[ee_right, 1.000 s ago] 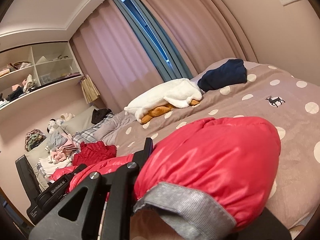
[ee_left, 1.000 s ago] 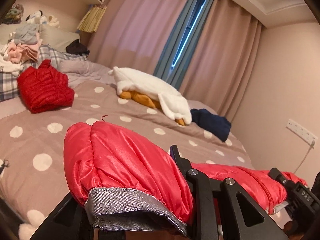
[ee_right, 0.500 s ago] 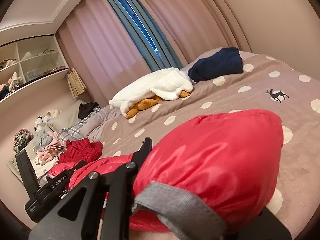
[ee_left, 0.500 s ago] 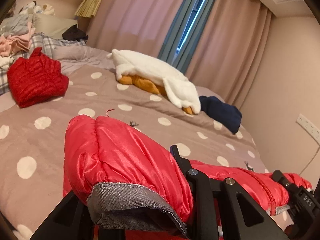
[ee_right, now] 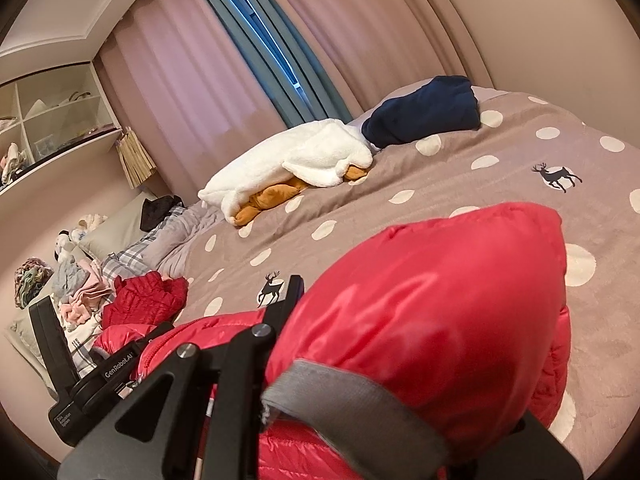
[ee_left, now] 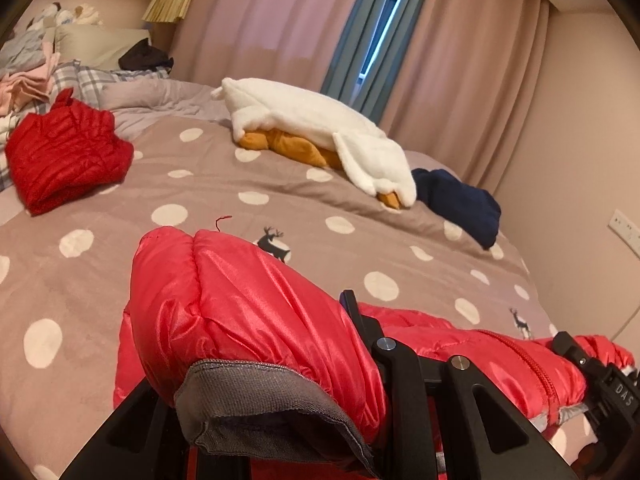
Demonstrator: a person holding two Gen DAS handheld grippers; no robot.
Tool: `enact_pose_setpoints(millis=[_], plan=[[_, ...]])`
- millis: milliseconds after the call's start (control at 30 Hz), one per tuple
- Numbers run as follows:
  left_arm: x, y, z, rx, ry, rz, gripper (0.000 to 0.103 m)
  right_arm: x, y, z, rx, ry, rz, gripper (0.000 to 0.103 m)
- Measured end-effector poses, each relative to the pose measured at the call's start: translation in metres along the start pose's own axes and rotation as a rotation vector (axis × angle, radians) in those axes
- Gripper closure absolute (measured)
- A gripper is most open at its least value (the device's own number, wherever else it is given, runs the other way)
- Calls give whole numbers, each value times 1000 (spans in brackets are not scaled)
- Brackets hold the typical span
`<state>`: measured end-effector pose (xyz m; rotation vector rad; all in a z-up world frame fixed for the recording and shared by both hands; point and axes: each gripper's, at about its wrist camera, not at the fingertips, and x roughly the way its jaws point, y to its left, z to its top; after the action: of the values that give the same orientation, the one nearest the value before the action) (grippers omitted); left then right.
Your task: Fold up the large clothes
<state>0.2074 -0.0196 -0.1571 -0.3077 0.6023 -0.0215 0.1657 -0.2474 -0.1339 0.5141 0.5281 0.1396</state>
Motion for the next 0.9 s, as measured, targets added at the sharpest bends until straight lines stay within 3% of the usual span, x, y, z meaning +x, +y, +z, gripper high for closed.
enact_pose_setpoints(millis=[233, 900], plan=[[15, 2, 1, -3, 36, 13, 81, 13, -2, -3, -4, 24, -33, 85], [29, 0, 5, 0, 70, 26, 77, 30, -12, 1, 38, 52, -25, 81]])
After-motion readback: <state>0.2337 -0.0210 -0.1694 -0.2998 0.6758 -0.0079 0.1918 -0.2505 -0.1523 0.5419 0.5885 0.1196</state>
